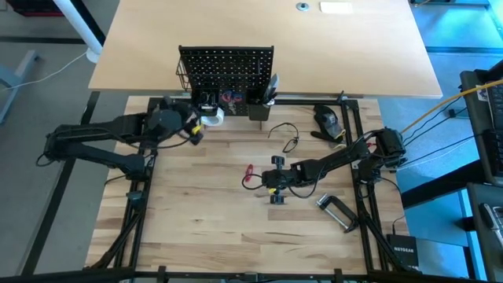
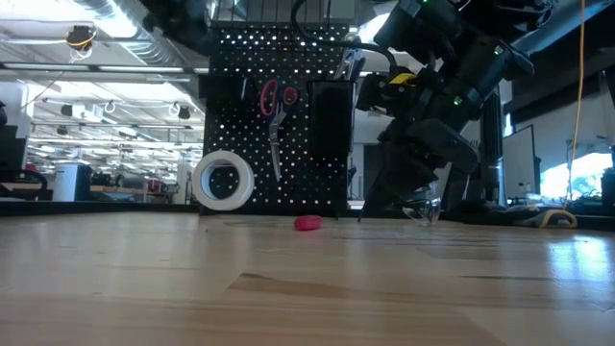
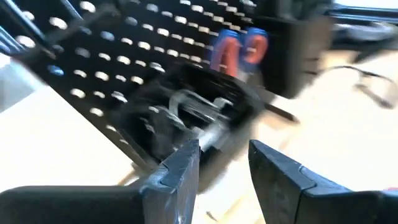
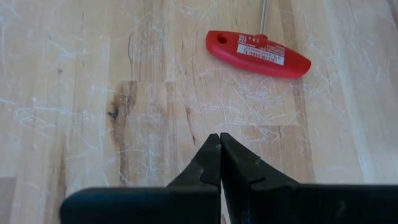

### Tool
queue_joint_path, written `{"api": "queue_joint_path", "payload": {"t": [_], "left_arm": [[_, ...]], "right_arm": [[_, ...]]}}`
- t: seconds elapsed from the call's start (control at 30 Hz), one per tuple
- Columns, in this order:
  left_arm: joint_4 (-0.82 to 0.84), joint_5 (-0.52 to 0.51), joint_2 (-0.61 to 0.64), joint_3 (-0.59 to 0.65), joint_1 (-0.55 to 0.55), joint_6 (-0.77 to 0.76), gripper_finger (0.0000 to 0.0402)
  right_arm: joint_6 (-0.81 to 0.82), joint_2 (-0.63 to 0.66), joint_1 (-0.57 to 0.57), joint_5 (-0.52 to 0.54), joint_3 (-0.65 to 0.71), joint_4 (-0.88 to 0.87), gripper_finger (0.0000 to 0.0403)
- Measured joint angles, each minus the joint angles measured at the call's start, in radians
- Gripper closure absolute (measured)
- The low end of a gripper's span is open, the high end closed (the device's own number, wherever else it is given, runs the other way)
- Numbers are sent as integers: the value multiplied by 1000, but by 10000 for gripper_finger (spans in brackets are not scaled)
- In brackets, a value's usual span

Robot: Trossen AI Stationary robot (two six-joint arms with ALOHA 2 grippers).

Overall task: Hang tools onto peg board
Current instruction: Put the black clamp into the black basket on the peg board

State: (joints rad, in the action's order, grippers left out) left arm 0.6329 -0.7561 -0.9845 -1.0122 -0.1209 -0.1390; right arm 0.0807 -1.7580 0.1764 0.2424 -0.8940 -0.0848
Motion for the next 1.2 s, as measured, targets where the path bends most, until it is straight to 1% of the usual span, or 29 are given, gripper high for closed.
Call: {"api": "queue_joint_path", "payload": {"t": [0.17, 0.3, 0.43, 0.53, 0.63, 0.73, 0.87, 0.97, 1.07, 1.2], "left_arm": [[98, 110, 45, -1, 127, -82, 272], [118, 175, 52, 5, 246, -157, 272], [110, 189, 40, 53, 368, -228, 272], [98, 186, 17, 111, 449, -296, 272], [3, 184, -17, 190, 507, -361, 272], [-160, 180, -64, 279, 547, -399, 272], [-375, 180, -153, 385, 581, -411, 272], [-511, 180, -233, 436, 592, -421, 272], [-569, 180, -313, 446, 591, -403, 272], [-595, 180, -404, 446, 578, -385, 272]], "right_arm": [[0, 0, 0, 0, 0, -1, 400], [0, 0, 0, 0, 0, 0, 400], [0, 0, 0, 0, 0, -1, 400], [-1, 0, 1, 0, 0, -2, 400], [-1, 0, 1, 0, 0, -1, 400], [-7, 0, 1, 0, 0, 0, 400], [-7, 0, 1, 0, 0, 0, 400], [-8, 8, 1, 0, -1, -16, 400], [-7, 36, 8, -1, -15, -73, 400], [26, 101, 45, 0, -44, -206, 400]]}}
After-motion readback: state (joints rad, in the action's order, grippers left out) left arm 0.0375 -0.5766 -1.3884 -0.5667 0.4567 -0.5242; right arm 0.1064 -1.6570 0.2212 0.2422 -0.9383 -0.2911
